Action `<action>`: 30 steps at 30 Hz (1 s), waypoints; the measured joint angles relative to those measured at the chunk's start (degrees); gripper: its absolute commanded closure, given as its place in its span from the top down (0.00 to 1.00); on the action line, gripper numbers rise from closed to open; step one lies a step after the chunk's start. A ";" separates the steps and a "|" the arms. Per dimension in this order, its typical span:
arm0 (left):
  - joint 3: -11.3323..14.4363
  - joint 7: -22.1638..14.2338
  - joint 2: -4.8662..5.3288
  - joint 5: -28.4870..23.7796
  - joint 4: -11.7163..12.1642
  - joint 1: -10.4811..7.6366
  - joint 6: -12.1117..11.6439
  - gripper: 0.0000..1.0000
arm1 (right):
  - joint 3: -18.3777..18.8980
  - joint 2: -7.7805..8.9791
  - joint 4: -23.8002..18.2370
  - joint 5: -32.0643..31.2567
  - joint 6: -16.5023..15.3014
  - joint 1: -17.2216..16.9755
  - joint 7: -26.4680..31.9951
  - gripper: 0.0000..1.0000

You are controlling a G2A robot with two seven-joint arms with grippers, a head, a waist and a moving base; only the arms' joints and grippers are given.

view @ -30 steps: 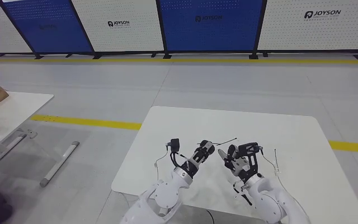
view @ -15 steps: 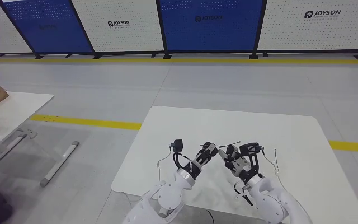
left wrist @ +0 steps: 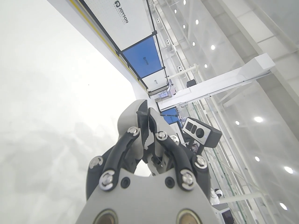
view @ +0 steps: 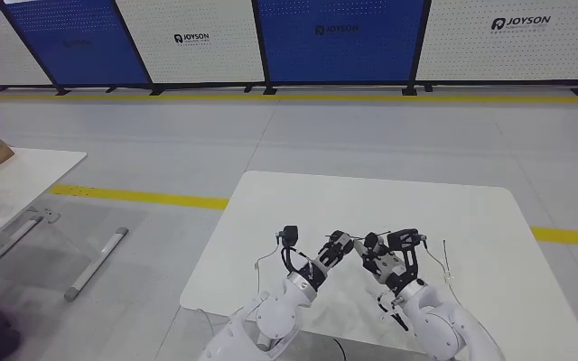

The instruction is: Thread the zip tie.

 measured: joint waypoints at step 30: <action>-0.64 -1.53 0.08 0.82 0.13 -0.42 -0.27 0.00 | -1.26 -0.47 0.96 -0.81 1.02 1.58 0.58 0.00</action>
